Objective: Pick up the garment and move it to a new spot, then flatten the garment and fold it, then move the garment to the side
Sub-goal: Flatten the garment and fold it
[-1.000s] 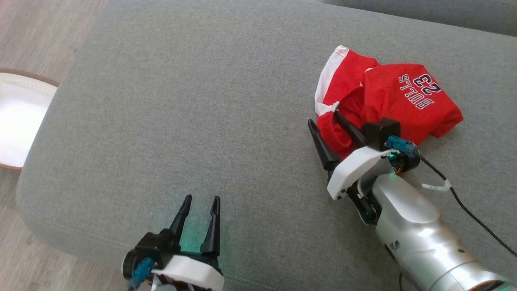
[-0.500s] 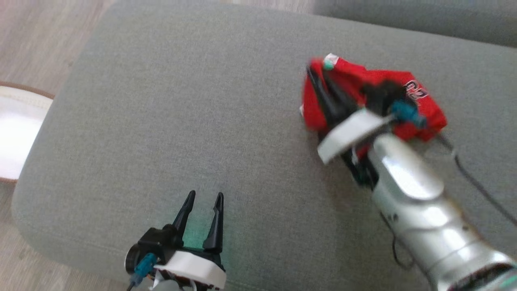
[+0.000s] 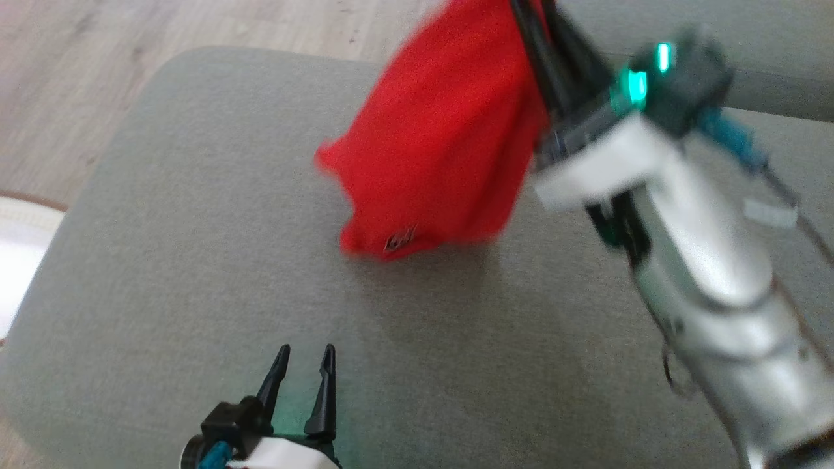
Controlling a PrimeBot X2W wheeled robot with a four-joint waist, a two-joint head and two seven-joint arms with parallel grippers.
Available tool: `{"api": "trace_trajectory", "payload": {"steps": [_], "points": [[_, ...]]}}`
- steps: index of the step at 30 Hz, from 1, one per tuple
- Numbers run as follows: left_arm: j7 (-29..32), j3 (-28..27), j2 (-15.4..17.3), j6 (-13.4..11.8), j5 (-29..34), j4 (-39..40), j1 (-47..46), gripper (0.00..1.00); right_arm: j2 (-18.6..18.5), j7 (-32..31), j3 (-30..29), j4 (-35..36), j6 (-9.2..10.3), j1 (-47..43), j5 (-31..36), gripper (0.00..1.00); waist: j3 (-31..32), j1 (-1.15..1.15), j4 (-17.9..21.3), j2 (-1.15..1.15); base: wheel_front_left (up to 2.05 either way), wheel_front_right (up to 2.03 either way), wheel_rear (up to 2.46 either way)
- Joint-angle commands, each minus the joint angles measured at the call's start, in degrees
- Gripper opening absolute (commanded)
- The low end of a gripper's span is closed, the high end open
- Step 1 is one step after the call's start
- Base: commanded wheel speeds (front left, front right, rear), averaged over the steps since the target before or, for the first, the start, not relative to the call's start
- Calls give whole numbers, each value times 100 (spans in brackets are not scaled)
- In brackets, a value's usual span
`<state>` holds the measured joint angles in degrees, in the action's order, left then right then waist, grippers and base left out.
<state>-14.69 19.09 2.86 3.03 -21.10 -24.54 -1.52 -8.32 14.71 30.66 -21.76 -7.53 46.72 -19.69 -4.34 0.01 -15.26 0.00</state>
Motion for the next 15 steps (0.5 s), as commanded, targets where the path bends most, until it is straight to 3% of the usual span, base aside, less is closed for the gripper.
{"api": "trace_trajectory", "payload": {"steps": [1, 5, 10, 11, 12, 15], "points": [[-30, -200, 2, 12, 44, 153, -101, 100, -91, 29, 76, 108, 4, -497, -85, 0, 29, -1, 175, 0, 0, 0, 0], [-30, -210, 2, 23, 32, 151, -88, 100, -531, 29, 147, -215, 4, -1665, -345, 0, -9, -1, 416, 0, 0, 0, 0], [-30, -261, 2, 19, 62, 152, -128, 100, -878, 29, -298, -743, 4, -2710, -598, 0, -38, -1, 668, 0, 0, 0, 0], [-30, -288, 2, 18, 83, 149, -133, 100, -913, 29, -351, -837, 4, -2811, -624, 17, -38, -1, 720, 0, 0, 0, 0], [-30, -333, 2, 17, 116, 135, -145, 100, -913, 29, -453, -1027, 4, -2939, -707, 98, -18, -1, 798, 0, 0, 0, 0], [-30, -397, 2, 13, 150, 101, -177, 100, -887, 29, -386, -1359, 4, -2958, -928, 100, 22, -1, 870, 0, 0, 0, 0]]}}
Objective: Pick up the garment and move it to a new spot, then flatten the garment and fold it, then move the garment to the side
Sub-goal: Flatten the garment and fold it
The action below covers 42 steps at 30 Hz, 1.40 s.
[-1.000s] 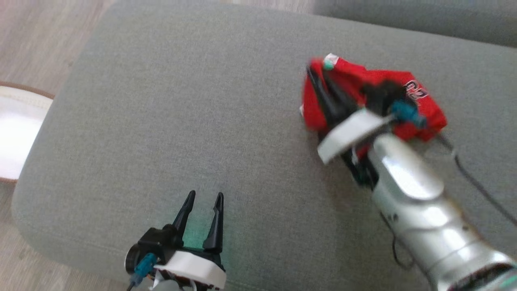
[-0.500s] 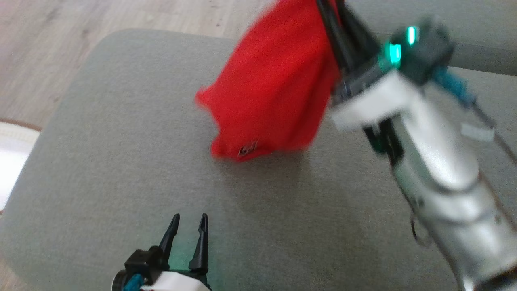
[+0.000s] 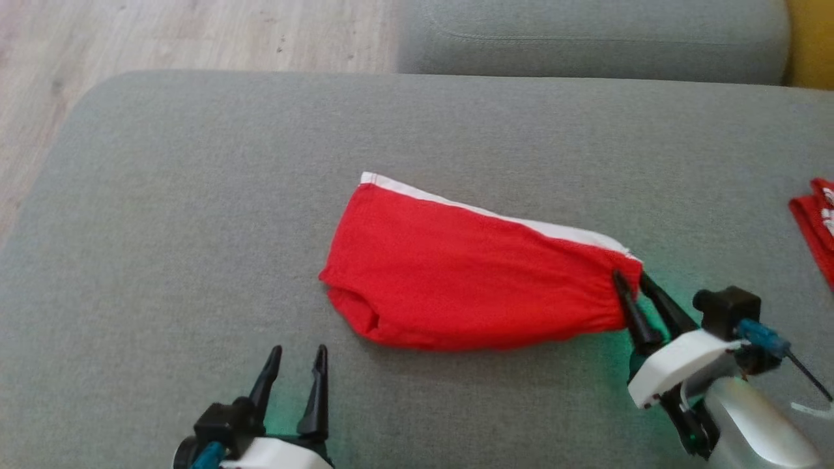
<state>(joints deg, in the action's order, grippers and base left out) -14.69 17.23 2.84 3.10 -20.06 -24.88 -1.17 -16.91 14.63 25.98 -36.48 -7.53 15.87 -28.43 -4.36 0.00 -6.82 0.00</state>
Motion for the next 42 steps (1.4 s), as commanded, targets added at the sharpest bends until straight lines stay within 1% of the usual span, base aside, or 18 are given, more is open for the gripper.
{"api": "trace_trajectory", "payload": {"steps": [1, 4, 6, 8, 9, 11, 13, 14, 15, 19, 23, 31, 36, 42], "points": [[-30, -226, 4, 1, 52, 131, -222, 100, -12, 37, 96, 11, 4, 149, -134, 100, 36, 0, 40, 0, 0, 0, 0], [-30, -277, 4, -22, 68, 129, -253, 100, -2, 37, 125, -326, 4, 280, -219, 100, 58, 0, 74, 0, 0, 0, 0], [-30, -310, 4, -35, 75, 123, -280, 100, -15, 37, -46, -463, 4, 401, -42, 100, 50, 0, 88, 0, 0, 0, 0], [-30, -343, 4, -49, 85, 120, -349, 100, 10, 37, -370, -339, 4, 467, 271, 100, 23, 0, 100, 0, 0, 0, 0], [-30, -343, 4, -49, 85, 120, -349, 100, 10, 37, -370, -339, 4, 467, 271, 100, 23, 0, 100, 0, 0, 0, 0], [-30, -381, 4, -63, 121, 106, -474, 100, 88, 37, -808, -111, 4, 444, 707, 100, -26, 0, 118, 0, 0, 0, 0], [-30, -411, 4, -57, 182, 93, -675, 100, 258, 37, -1210, 137, 4, 356, 1084, 100, -97, 0, 142, 0, 0, 0, 0], [-30, -428, 4, -41, 230, 35, -943, 100, 436, 37, -1444, 311, 4, 263, 1369, 100, -200, 0, 168, 0, 0, 0, 0], [-30, -428, 4, -41, 230, 35, -943, 100, 436, 37, -1444, 311, 4, 263, 1369, 100, -200, 0, 168, 0, 0, 0, 0], [-30, -385, 4, 29, 316, -294, -1747, 100, 647, 37, -1632, 562, 4, 234, 1667, 100, -484, 0, 236, 0, 0, 0, 0], [-30, -293, 4, 96, 336, -836, -2691, 100, 728, 37, -1613, 748, 4, 313, 1761, 100, -807, 0, 350, 0, 0, 0, 0], [-6, -69, 7, 204, 323, -2678, -4225, 100, 794, 37, -1476, 1049, 4, 524, 1698, 100, -1339, 0, 680, 0, 0, 0, 0], [111, -69, 81, 184, 320, -3602, -4847, 100, 803, 37, -1411, 1234, 4, 640, 1659, 100, -1577, 0, 881, 0, 0, 0, 0], [196, -34, 146, 173, 311, -4312, -5234, 100, 782, 37, -1417, 1334, 4, 659, 1621, 100, -1688, 0, 998, 0, 0, 0, 0]]}}
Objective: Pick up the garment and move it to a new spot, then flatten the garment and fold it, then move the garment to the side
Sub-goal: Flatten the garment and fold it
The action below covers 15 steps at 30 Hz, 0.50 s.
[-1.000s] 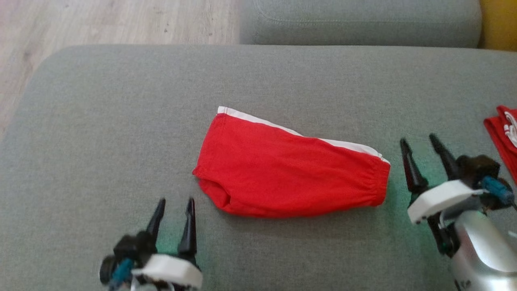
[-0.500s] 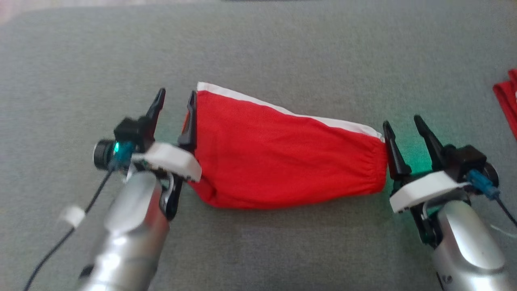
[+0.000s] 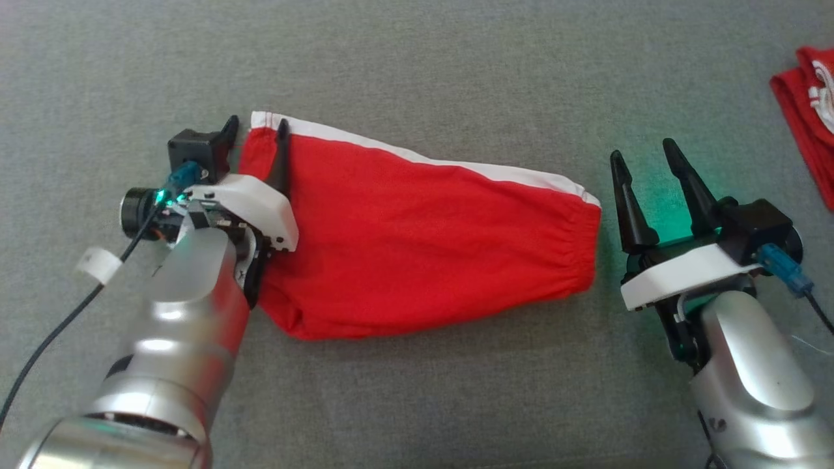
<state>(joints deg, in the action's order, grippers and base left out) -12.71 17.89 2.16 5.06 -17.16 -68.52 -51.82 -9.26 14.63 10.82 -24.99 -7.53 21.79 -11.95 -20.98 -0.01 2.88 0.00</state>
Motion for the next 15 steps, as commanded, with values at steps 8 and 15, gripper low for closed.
{"api": "trace_trajectory", "payload": {"steps": [8, 15], "points": [[169, 52, 199, -7, 47, -330, -316, 0, 50, 37, 77, 209, 4, 31, -16, 100, -37, 1, 19, 0, 0, 0, 0], [-25, 119, 220, 31, 33, -331, -366, 0, 66, 37, 88, 179, 4, 35, -68, 100, 28, 1, -38, 0, 0, 0, 0]]}}
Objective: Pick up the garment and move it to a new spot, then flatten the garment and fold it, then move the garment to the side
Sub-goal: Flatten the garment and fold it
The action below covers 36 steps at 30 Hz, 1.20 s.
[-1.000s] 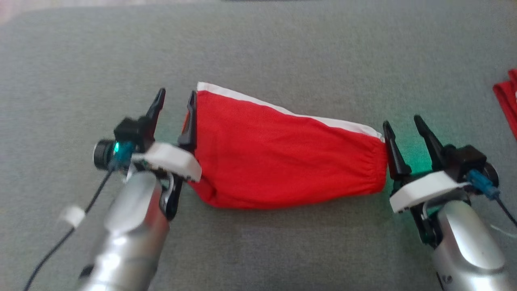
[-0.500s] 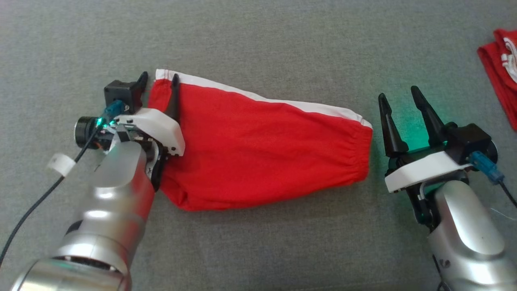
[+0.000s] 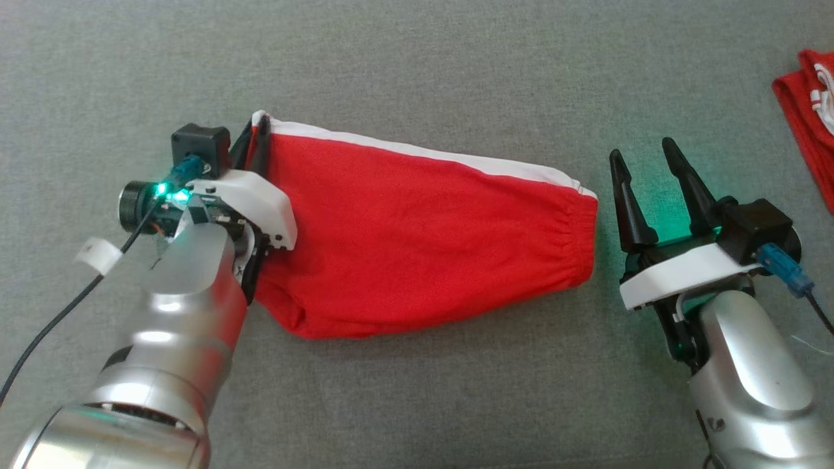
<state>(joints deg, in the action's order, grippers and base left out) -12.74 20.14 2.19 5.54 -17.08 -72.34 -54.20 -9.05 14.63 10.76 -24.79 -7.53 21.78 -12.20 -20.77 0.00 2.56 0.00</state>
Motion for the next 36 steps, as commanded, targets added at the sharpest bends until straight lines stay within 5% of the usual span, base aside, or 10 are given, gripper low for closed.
{"api": "trace_trajectory", "payload": {"steps": [1, 23, 36], "points": [[-78, -105, 235, -31, 27, 86, -133, 0, 47, 37, 98, 160, 4, 29, -55, 100, 33, 0, -19, 0, 0, 0, 0], [-225, -338, 411, -4, 58, 1972, 1330, 0, 237, 37, 235, -77, 4, -386, -444, 100, 888, 0, -409, 0, 0, 0, 0], [-226, -414, 436, -6, 192, 2281, 1551, 0, 160, -98, 1319, -769, 4, 165, -3113, 100, 878, 0, -502, 0, 0, 0, 0]]}}
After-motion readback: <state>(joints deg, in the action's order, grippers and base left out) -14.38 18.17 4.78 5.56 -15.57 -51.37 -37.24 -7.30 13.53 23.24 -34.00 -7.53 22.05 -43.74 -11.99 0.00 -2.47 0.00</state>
